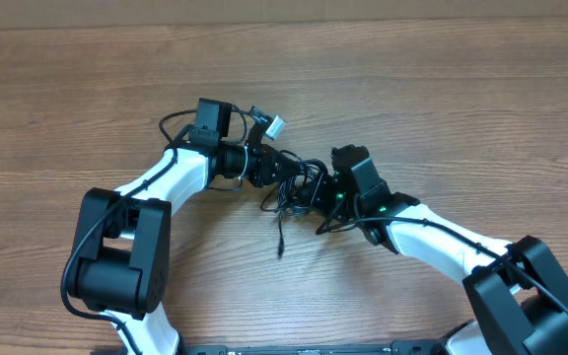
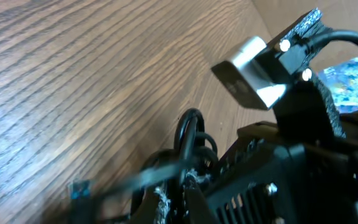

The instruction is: Untangle cables

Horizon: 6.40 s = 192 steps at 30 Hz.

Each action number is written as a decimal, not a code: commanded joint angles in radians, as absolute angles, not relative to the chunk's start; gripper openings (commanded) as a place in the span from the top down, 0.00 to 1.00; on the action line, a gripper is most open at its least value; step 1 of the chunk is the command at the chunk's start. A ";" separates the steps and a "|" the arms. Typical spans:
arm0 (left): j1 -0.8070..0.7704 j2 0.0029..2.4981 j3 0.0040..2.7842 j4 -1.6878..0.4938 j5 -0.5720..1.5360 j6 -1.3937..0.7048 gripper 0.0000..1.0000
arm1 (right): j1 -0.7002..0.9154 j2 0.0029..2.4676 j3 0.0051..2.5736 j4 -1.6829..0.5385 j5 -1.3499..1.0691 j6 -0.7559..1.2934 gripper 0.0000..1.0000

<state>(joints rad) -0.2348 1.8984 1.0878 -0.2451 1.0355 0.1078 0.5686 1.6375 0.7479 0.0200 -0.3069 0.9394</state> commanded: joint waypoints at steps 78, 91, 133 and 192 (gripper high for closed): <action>-0.234 1.870 1.116 -0.302 1.327 0.385 0.96 | 0.623 1.559 0.824 -0.266 -0.137 0.973 0.96; -0.234 1.870 1.116 -0.303 1.322 0.385 0.96 | 0.581 1.560 0.827 -0.070 -0.459 0.762 0.96; -0.242 1.870 1.116 -0.307 1.264 0.338 0.96 | 0.345 1.449 0.826 -0.134 -0.434 0.750 0.67; -0.257 1.870 1.116 -0.310 0.445 -0.986 0.96 | 0.554 1.449 0.824 -0.350 -0.507 0.776 0.69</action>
<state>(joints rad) -0.2604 1.8984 1.0985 -0.2996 0.5400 -0.8410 0.5198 1.4631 0.8108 -0.3733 -0.4854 0.7879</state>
